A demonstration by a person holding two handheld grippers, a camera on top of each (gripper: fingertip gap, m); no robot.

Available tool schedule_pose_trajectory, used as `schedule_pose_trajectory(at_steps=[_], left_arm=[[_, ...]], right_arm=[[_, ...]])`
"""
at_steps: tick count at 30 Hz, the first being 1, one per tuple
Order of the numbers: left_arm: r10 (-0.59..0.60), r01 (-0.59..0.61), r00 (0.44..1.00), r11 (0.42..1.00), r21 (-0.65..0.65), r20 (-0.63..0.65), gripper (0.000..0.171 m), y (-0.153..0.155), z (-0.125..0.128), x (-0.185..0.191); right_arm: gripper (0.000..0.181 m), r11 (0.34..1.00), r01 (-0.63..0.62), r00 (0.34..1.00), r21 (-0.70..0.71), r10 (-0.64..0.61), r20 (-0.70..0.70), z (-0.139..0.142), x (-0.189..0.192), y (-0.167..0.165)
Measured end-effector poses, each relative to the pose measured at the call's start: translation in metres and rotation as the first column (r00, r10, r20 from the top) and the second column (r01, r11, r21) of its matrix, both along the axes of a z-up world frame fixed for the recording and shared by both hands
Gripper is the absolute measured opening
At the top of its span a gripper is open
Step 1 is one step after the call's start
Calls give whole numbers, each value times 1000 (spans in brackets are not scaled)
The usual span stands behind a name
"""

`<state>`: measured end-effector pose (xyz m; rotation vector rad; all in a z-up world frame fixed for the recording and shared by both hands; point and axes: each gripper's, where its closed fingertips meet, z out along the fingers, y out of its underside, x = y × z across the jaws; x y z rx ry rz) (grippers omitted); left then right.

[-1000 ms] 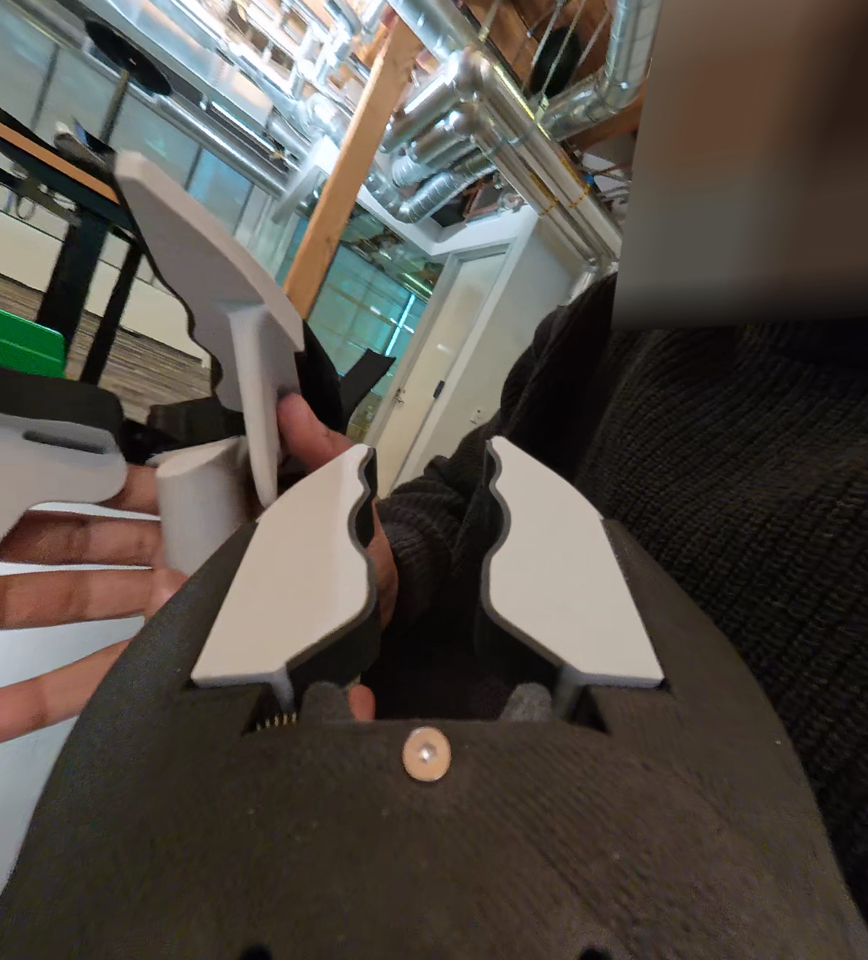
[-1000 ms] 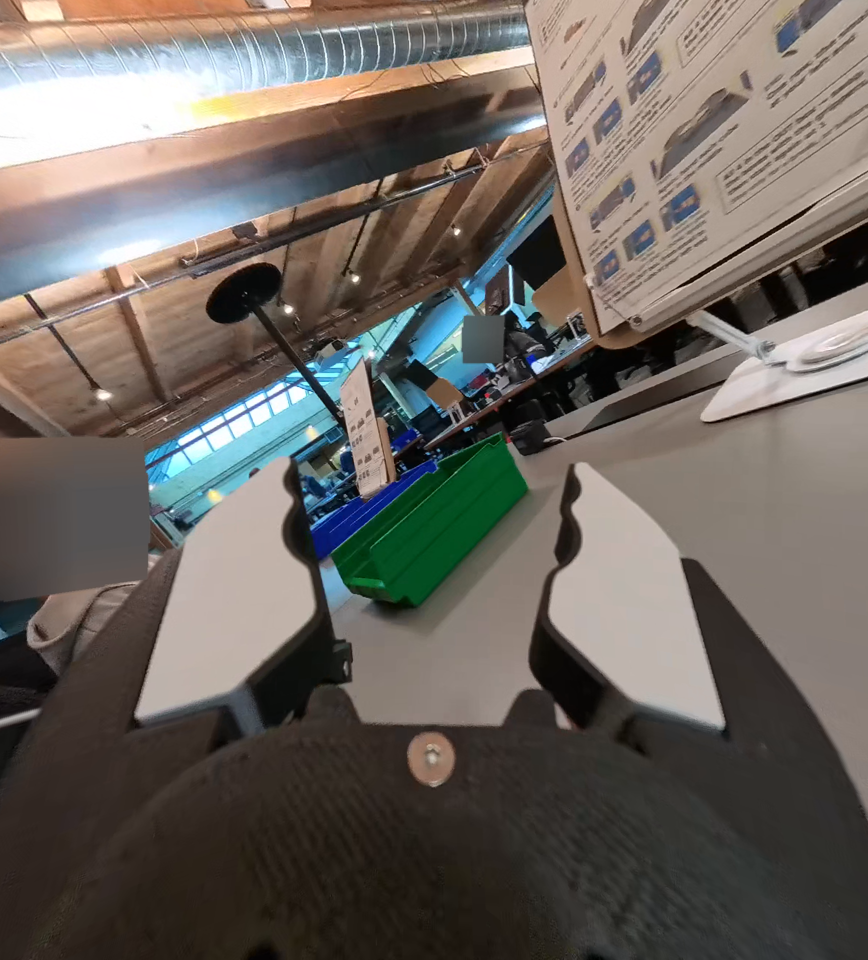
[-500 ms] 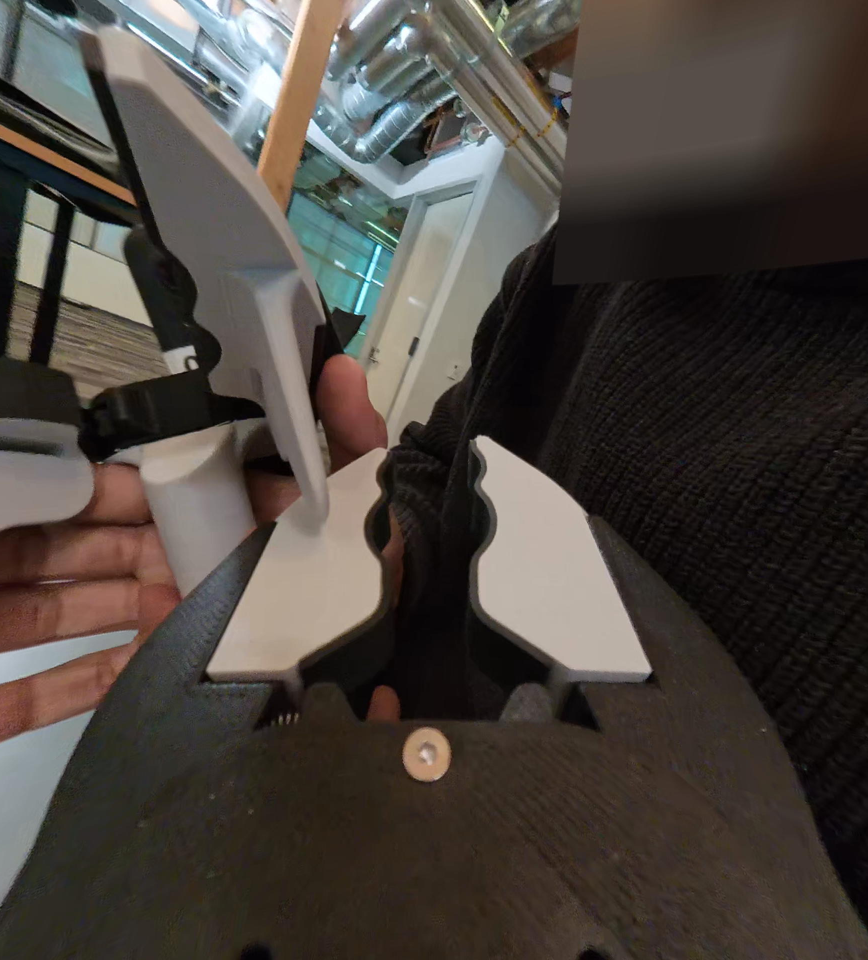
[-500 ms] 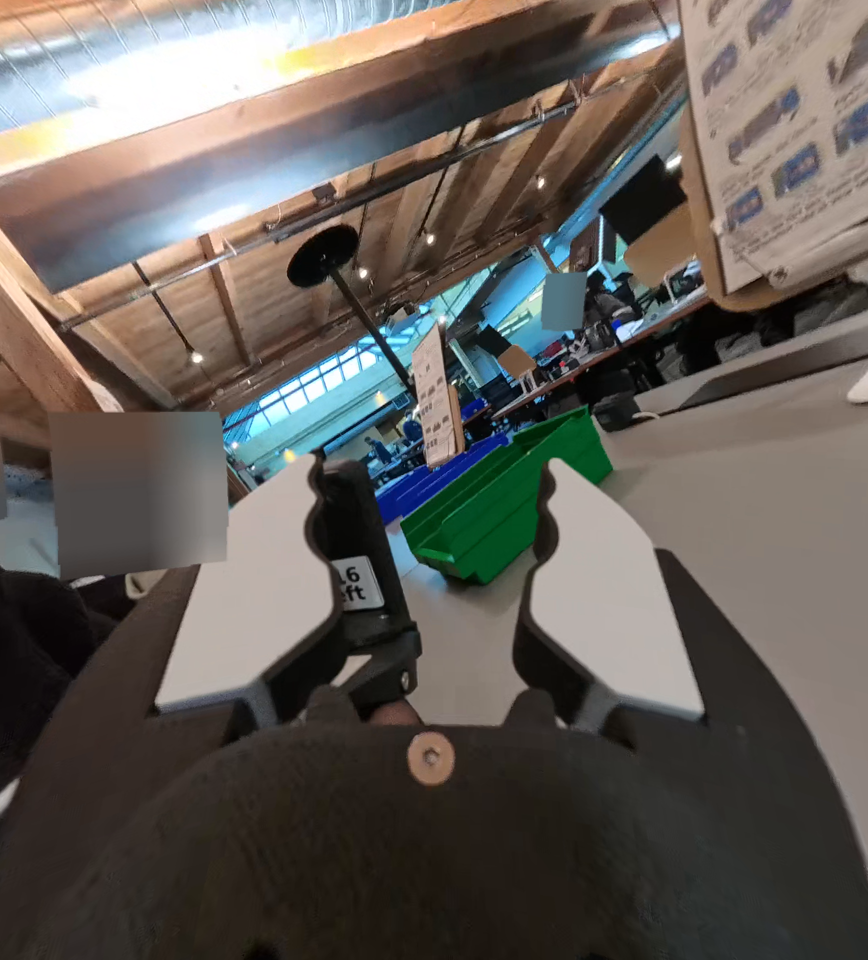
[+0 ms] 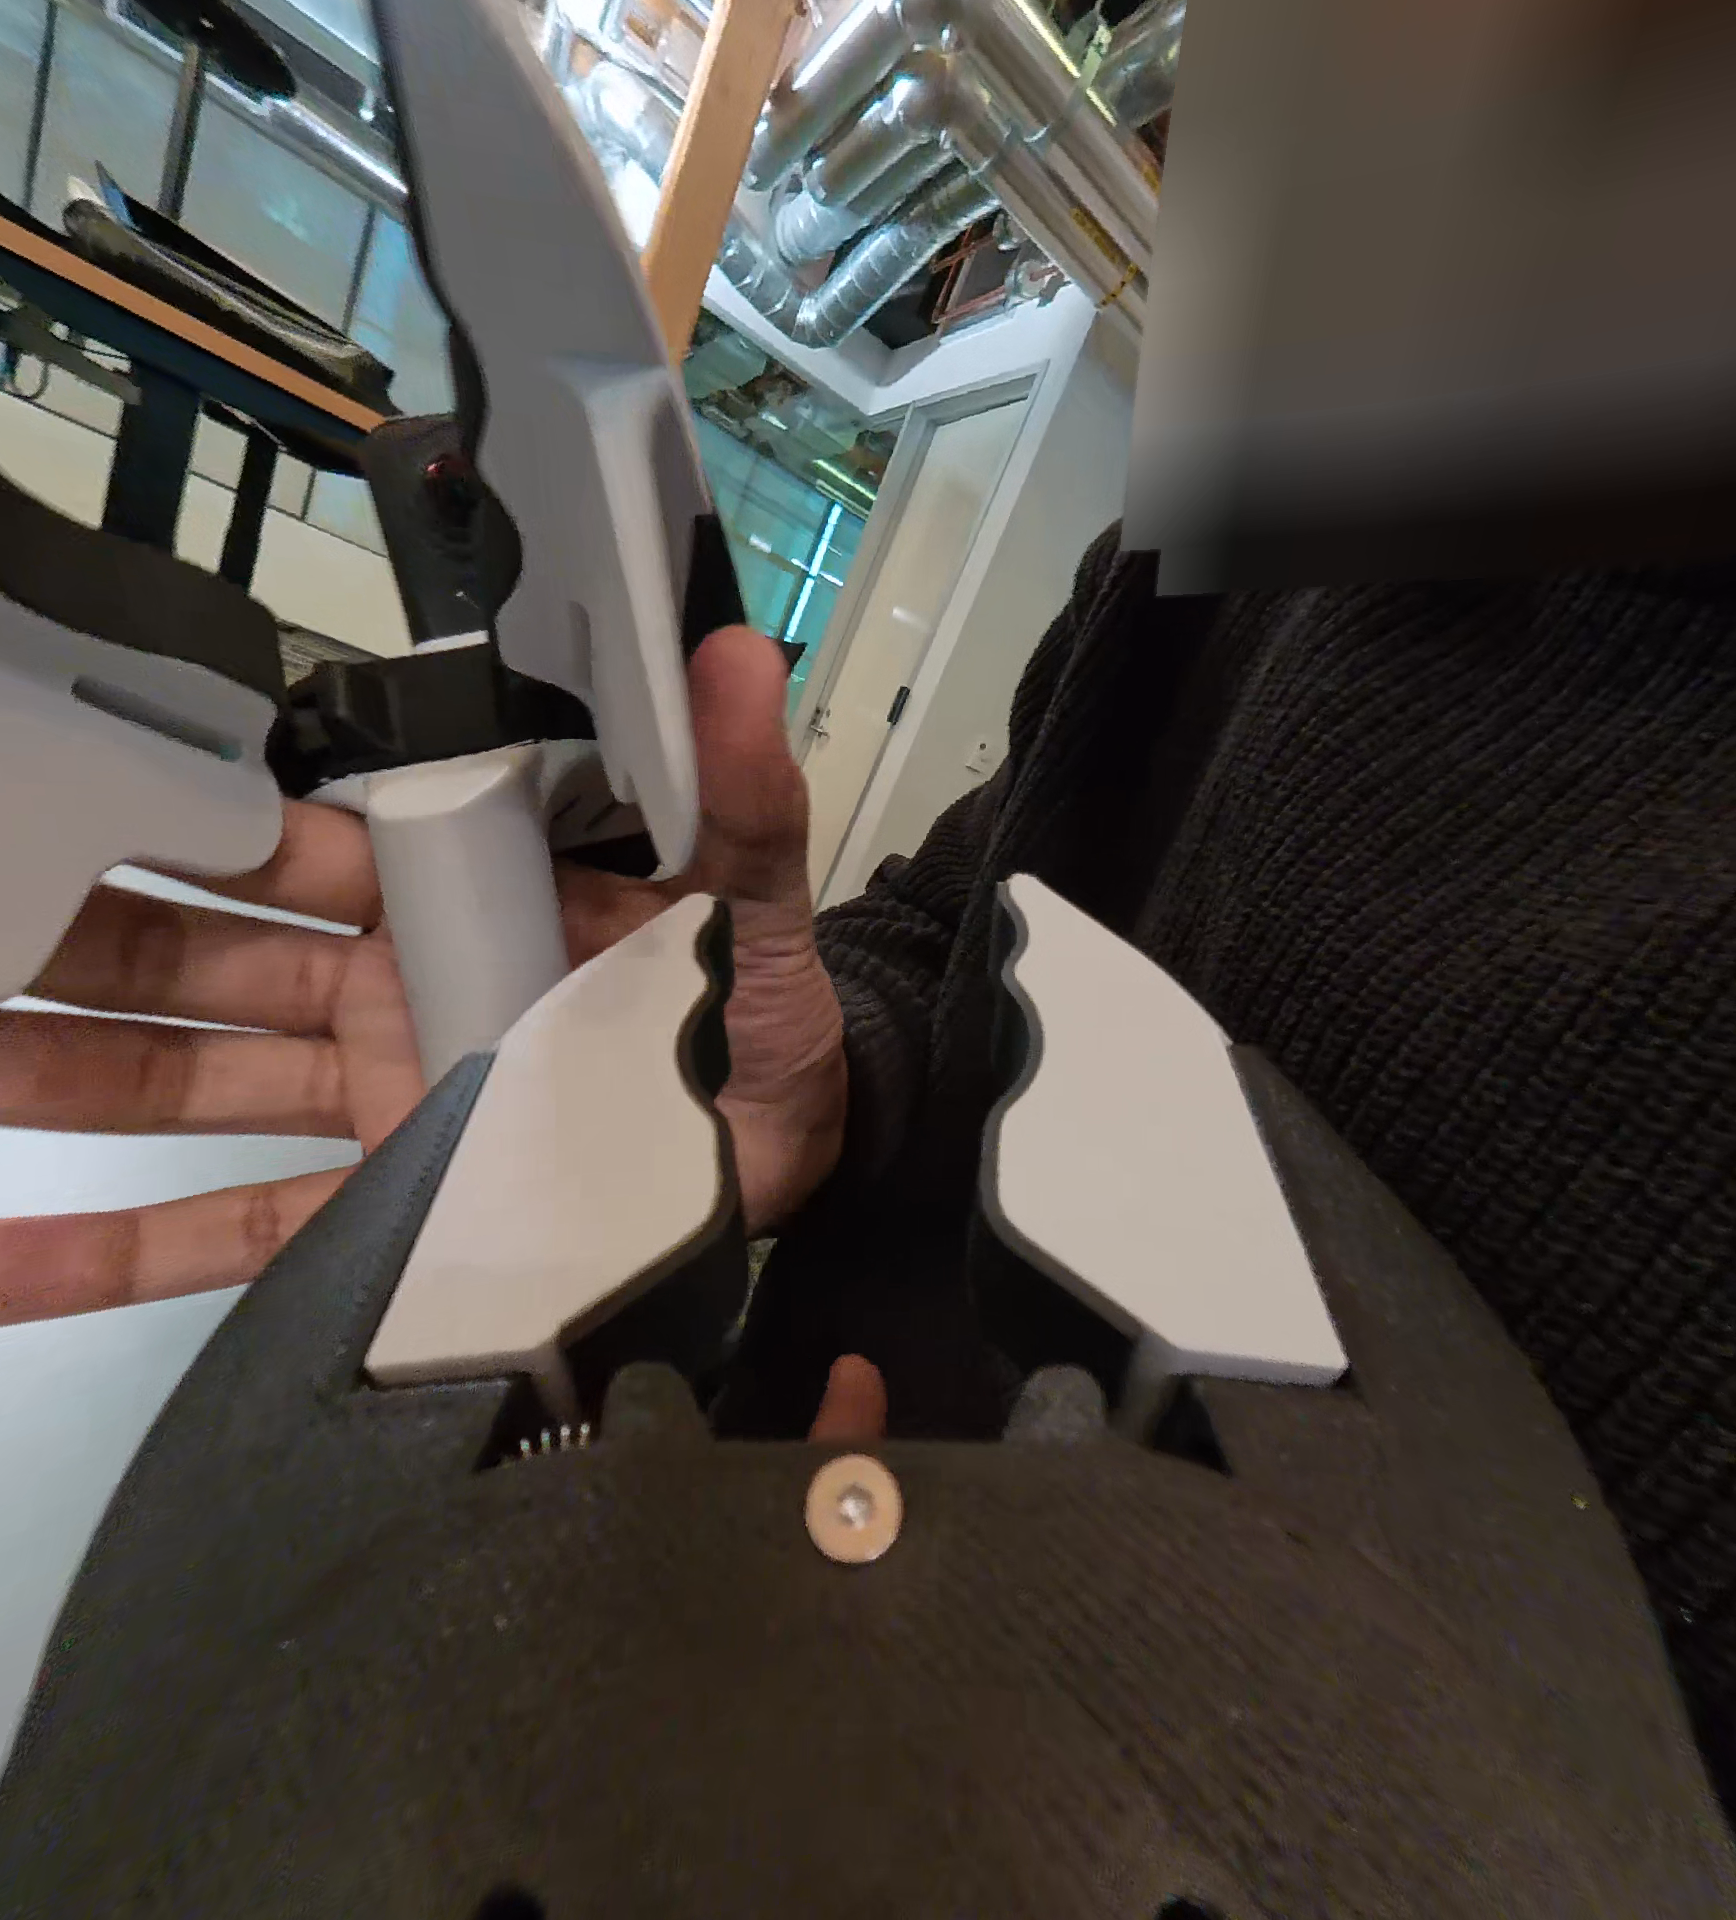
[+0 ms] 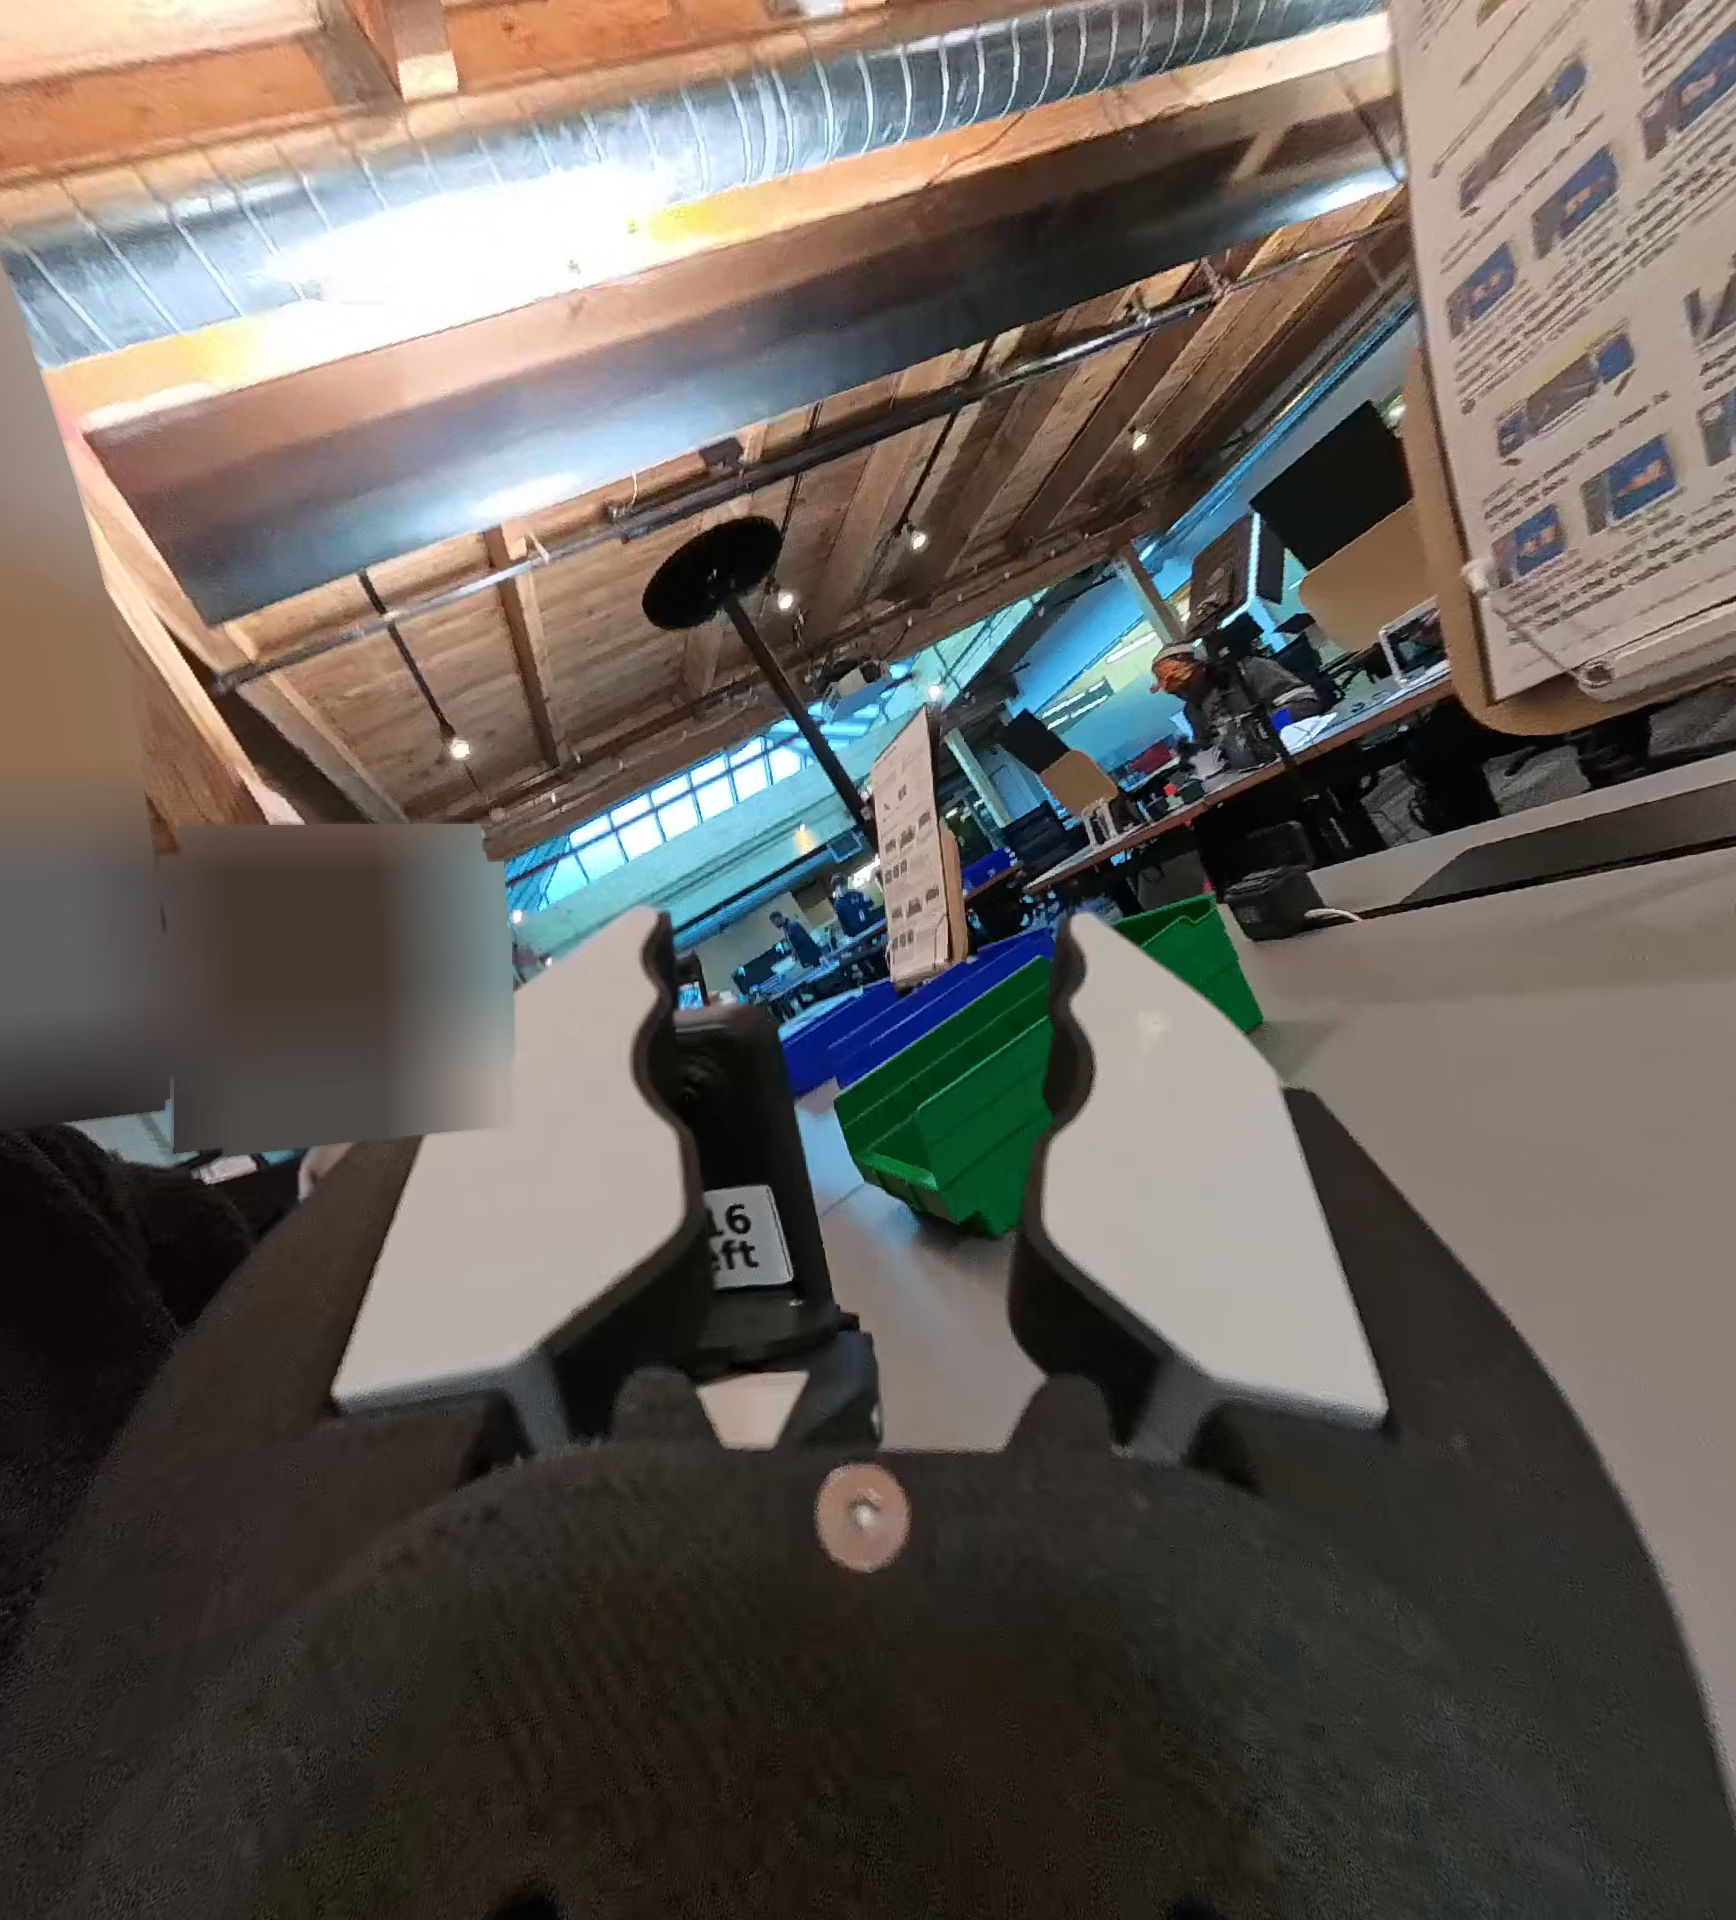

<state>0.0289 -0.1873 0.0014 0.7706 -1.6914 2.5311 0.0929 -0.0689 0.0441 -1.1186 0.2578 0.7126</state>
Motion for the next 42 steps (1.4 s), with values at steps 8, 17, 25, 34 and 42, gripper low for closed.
schedule_pose_trajectory(at_steps=[8,17,25,34,42], left_arm=[[-6,5,1000,999,42,25,51,-6,0,-2],[-26,22,999,996,84,48,48,-13,-1,-7],[-76,74,997,993,89,22,44,-20,-6,-11],[-94,92,995,995,42,37,32,-22,1,-14],[-86,84,995,995,56,43,31,-16,-1,-15]], right_arm=[[76,991,-15,995,-131,29,99,-10,-10,16],[18,994,-61,988,-92,47,-145,-19,20,11],[0,956,-26,954,-292,-64,-293,-45,45,20],[0,990,-28,999,-139,24,-36,4,17,11],[0,990,-132,985,-50,137,102,3,-11,8]])
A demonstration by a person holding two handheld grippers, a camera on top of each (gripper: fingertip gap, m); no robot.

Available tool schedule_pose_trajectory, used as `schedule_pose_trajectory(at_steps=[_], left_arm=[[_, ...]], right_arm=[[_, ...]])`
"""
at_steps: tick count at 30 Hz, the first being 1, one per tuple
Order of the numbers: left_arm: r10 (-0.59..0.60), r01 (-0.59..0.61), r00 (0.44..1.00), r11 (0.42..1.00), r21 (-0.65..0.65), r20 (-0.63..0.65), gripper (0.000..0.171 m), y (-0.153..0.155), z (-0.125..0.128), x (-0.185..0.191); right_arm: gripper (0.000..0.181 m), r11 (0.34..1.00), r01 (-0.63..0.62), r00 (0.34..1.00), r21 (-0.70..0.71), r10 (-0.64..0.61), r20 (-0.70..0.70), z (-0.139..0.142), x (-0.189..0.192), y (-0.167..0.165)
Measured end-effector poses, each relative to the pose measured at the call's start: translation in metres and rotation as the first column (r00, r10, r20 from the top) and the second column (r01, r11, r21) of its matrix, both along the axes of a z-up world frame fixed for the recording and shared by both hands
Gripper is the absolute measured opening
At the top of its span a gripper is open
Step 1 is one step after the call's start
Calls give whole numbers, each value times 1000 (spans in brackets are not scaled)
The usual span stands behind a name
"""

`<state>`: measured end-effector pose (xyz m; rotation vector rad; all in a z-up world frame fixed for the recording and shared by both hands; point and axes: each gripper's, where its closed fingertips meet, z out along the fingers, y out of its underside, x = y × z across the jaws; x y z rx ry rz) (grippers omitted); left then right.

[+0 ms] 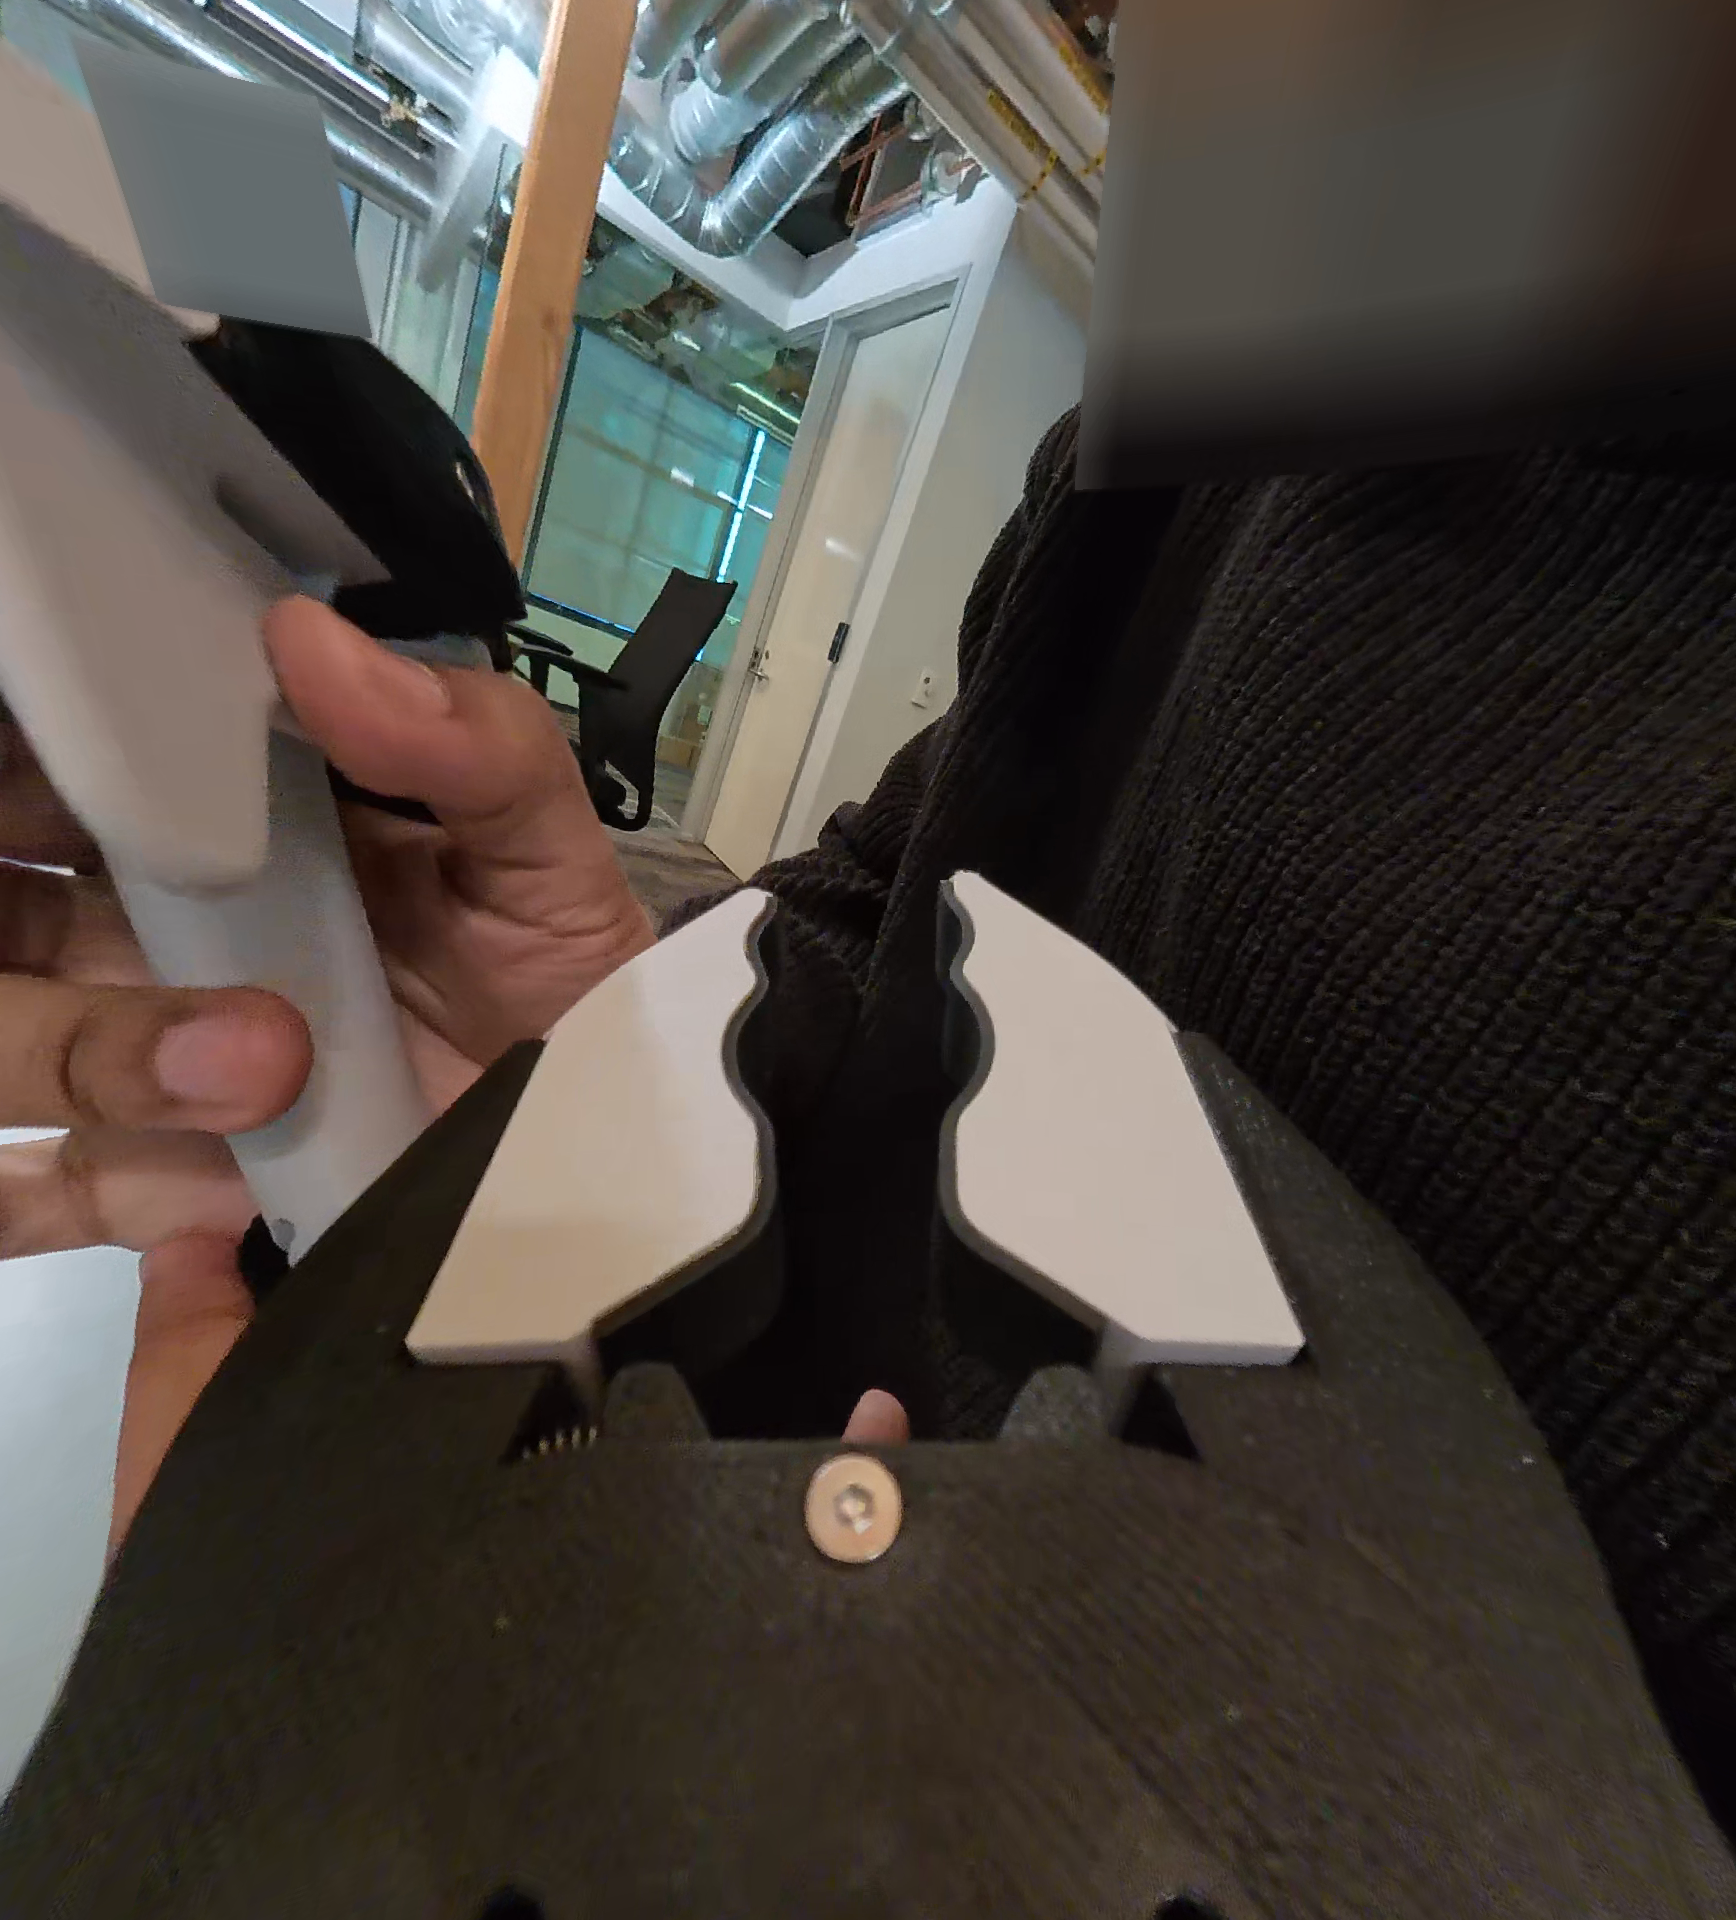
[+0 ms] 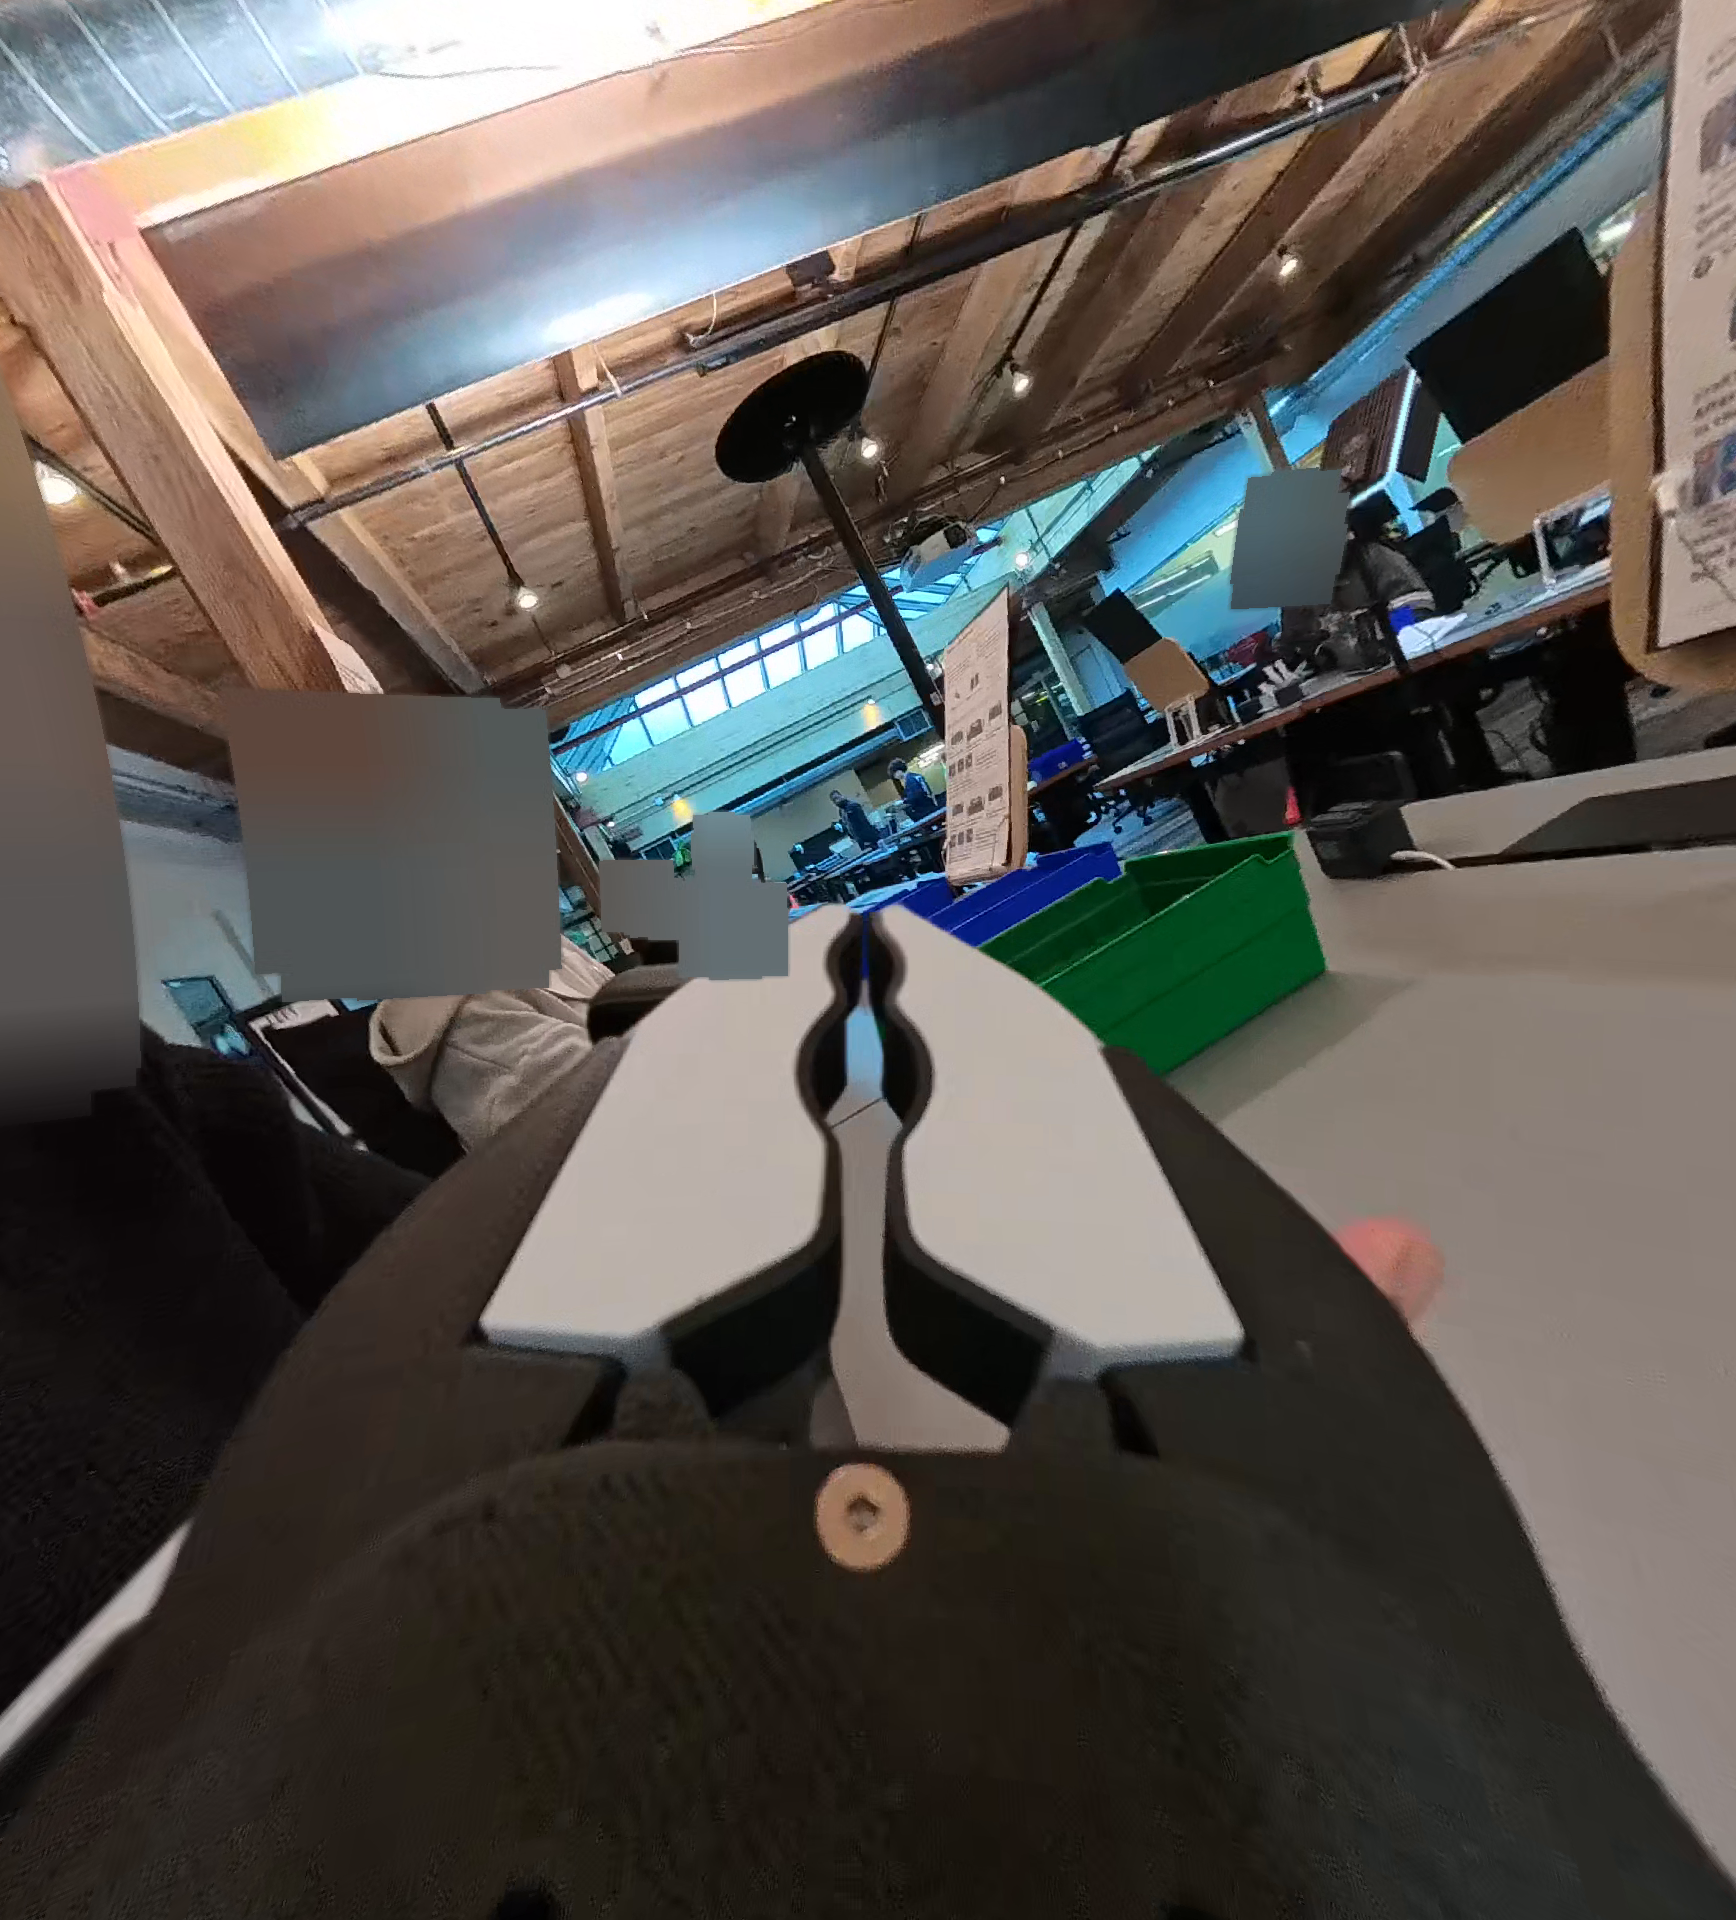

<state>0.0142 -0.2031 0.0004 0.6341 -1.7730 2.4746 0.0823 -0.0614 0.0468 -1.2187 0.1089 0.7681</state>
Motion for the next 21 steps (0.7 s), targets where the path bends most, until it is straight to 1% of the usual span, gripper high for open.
schedule_pose_trajectory(at_steps=[2,4,6,10,16,19,21], left_arm=[[21,-21,1000,1000,1,23,30,1,3,0],[29,-29,999,1000,-2,29,30,4,5,0],[30,-29,999,999,-23,22,30,7,7,-1],[30,-29,999,999,-23,29,30,6,8,-2],[40,-43,997,999,33,65,30,1,6,-6],[49,-51,996,998,33,78,30,1,9,-6],[51,-52,996,999,7,79,30,2,14,-8]], right_arm=[[0,998,51,997,-25,-50,60,-7,2,2],[0,990,134,988,-34,-131,78,-11,10,3],[0,985,156,984,-77,-148,98,-17,11,8],[0,981,161,974,-110,-140,179,-30,1,14],[0,982,150,969,-114,-124,212,-33,-10,14],[0,990,120,973,-76,-102,209,-32,-20,11],[8,994,103,967,-33,-92,238,-28,-27,7]])
